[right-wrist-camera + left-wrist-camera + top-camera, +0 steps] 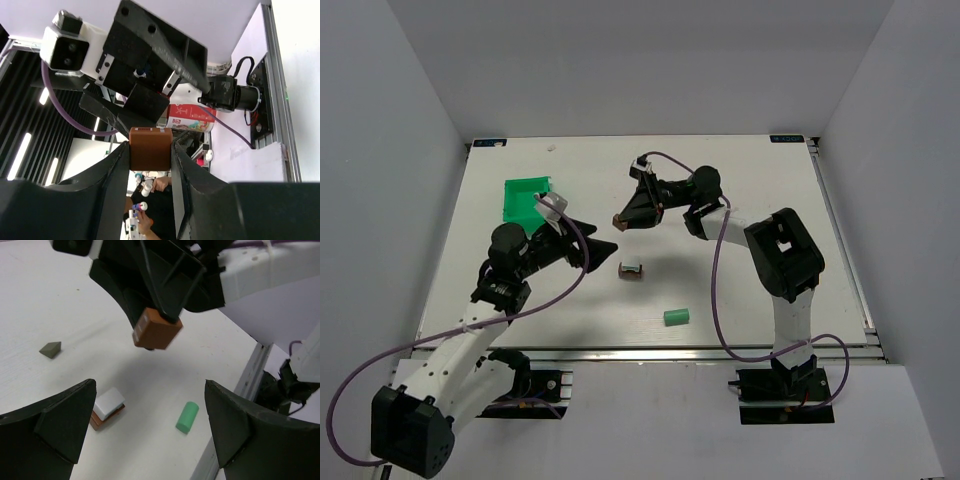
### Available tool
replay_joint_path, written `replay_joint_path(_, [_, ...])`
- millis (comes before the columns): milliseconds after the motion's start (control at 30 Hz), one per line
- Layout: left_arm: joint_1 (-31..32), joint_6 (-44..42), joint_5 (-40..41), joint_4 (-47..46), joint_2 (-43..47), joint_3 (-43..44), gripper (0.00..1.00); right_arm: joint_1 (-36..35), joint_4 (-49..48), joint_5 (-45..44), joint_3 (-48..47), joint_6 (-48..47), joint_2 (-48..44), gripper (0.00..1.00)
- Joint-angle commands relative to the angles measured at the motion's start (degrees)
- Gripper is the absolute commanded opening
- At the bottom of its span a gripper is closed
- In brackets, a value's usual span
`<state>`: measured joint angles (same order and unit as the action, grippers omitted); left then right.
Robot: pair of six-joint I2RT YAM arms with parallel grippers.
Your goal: Build the wood block tower
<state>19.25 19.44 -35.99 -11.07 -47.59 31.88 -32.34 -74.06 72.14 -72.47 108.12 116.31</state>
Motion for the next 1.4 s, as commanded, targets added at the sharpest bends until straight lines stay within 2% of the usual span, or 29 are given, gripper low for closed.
replay_joint_path(0, [0.3, -1.2, 3.7, -3.9, -3.6, 3.8, 0.98, -0.3, -28.1, -2.3, -1.8, 0.5, -0.2, 0.29])
replay_joint_path(133, [0.9, -2.7, 3.7, -5.6, -11.0, 7.6, 0.95, -0.4, -19.0, -2.2, -0.6, -4.3, -1.8, 0.29])
replay_joint_path(300, [2.6, -5.7, 8.4, -7.3, -10.9, 8.3, 0.94, -0.4, -11.6, -3.6, 0.0, -8.4, -3.4, 0.3])
replay_joint_path(333, [3.2, -6.1, 8.4, -7.6, -11.2, 8.4, 0.94, -0.4, -7.6, -3.9, 0.1, -10.5, -3.8, 0.3])
replay_joint_path(467, [4.5, -8.2, 5.2, -7.1, -11.7, 8.8, 0.94, -0.4, -1.9, -3.4, -1.6, -16.8, -4.2, 0.3])
replay_joint_path(533, [4.7, -9.0, 3.9, -5.6, -10.9, 8.7, 0.94, -0.1, -0.4, -3.0, -2.1, -19.9, -5.1, 0.28])
replay_joint_path(600, [4.7, -9.2, 4.4, -1.9, -7.5, 8.1, 0.94, 0.3, 5.1, -0.4, -4.3, -28.5, -6.0, 0.28])
replay_joint_path(633, [4.7, -9.2, 4.9, -0.4, -6.0, 7.2, 0.94, 0.7, 4.7, 0.8, -5.0, -31.4, -7.0, 0.28])
replay_joint_path(733, [4.7, -4.1, 11.9, 4.1, 1.9, 3.6, 0.96, 1.1, 8.4, 6.2, -7.7, -42.3, -8.8, 0.3])
replay_joint_path(800, [4.6, 0.8, 15.5, 7.1, 7.9, 2.0, 0.98, 1.7, 15.5, 8.6, -8.3, -52.2, -9.7, 0.3])
replay_joint_path(867, [4.7, 5.7, 21.5, 10.4, 11.1, 2.1, 0.98, 2.4, 24.8, 7.1, -9.2, -60.5, -11.3, 0.3])
replay_joint_path(900, [4.6, 7.9, 24.4, 14.4, 13.4, 2.6, 0.98, 2.5, 30.2, 7.1, -9.9, -75.6, -12.0, 0.3])
replay_joint_path(933, [4.5, 12.7, 31.6, 15.9, 14.4, 3.6, 0.98, 2.4, 52.0, 4.2, -13.5, -86.8, -14.0, 0.3])
replay_joint_path(967, [4.3, 13.9, 33.7, 17.2, 15.0, 4.1, 0.98, 1.9, 66.4, -3.2, -16.6, -100.2, -15.1, 0.3])
replay_joint_path(1000, [4.3, 13.7, 34.4, 18.3, 15.5, 4.7, 0.98, -0.9, 77.9, -27.2, -19.8, -122.9, -15.8, 0.31])
replay_joint_path(1033, [4.3, 12.8, 33.7, 18.1, 16.2, 5.2, 0.98, -2.9, 81.1, -38.1, -20.5, -126.8, -17.2, 0.3])
replay_joint_path(1067, [4.3, 12.8, 33.0, 17.7, 16.3, 5.6, 0.98, -3.7, 80.5, -45.3, -20.3, -128.4, -17.6, 0.28])
replay_joint_path(1133, [4.4, 12.6, 32.4, 16.6, 16.5, 5.8, 0.98, -2.9, 81.7, -44.9, -20.9, -131.6, -18.0, 0.25])
replay_joint_path(1200, [4.3, 12.3, 32.6, 16.9, 16.3, 6.2, 0.98, -3.7, 83.7, -48.4, -20.4, -137.8, -19.3, 0.24])
replay_joint_path(1233, [4.3, 11.7, 32.8, 17.4, 16.0, 6.5, 0.98, -4.1, 84.0, -48.8, -19.0, -144.8, -19.9, 0.24])
replay_joint_path(1267, [4.3, 11.7, 34.5, 19.0, 15.6, 7.2, 0.98, -4.3, 85.0, -45.5, -16.2, -148.3, -20.7, 0.24])
replay_joint_path(1300, [4.3, 11.4, 35.0, 19.9, 15.4, 7.8, 0.98, -4.1, 88.1, -42.8, -15.3, -153.8, -21.7, 0.24])
replay_joint_path(1333, [4.3, 10.2, 35.2, 20.8, 15.1, 8.3, 0.98, -4.2, 91.2, -41.0, -14.2, -164.4, -22.4, 0.25])
replay_joint_path(1367, [4.3, 10.0, 37.5, 22.7, 14.7, 8.7, 0.98, -4.3, 96.6, -39.6, -12.1, -168.5, -23.1, 0.25])
